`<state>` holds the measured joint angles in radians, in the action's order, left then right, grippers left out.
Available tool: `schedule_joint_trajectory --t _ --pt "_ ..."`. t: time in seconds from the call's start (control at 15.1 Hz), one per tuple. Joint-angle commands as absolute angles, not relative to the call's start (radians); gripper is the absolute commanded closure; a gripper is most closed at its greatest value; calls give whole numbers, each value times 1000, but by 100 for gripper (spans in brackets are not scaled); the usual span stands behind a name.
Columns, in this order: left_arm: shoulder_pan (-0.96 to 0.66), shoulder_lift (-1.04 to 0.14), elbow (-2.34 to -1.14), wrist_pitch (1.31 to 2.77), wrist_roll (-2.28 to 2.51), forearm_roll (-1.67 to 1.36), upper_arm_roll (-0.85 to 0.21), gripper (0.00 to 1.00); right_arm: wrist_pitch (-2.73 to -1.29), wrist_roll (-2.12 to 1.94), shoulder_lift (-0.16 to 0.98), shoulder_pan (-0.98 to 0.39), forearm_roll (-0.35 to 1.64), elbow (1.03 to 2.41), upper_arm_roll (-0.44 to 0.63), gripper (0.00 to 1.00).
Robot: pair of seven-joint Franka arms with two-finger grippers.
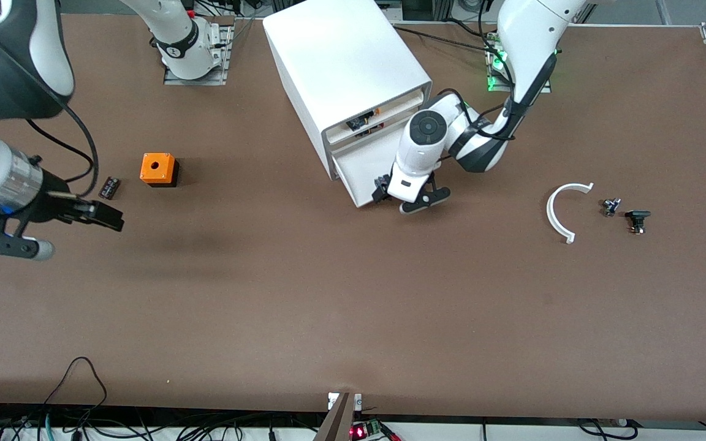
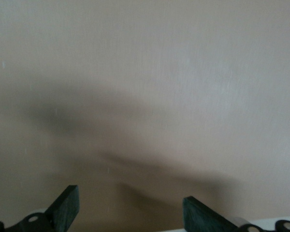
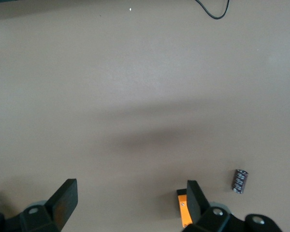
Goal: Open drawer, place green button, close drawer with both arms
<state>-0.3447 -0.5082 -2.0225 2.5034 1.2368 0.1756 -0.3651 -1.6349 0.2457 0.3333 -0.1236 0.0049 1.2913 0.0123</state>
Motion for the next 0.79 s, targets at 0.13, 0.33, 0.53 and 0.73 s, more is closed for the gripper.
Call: schedule_joint_trajectory --t 0.13,0.33,0.53,0.73 --pt "-334 -471 -2086 2500 1310 192 -425 0 -1810 181 40 -121 8 1667 28 0" --pt "-295 -456 -2091 2500 1307 192 -465 0 -1816 195 -29 -121 2 1736 25 0" --pt "-233 -459 -2092 2500 1308 190 -546 0 -1819 195 -83 -121 -2 1793 25 0" --pt "-227 -462 -2108 2500 1331 187 -595 0 -1821 195 -78 -126 -26 1781 20 0"
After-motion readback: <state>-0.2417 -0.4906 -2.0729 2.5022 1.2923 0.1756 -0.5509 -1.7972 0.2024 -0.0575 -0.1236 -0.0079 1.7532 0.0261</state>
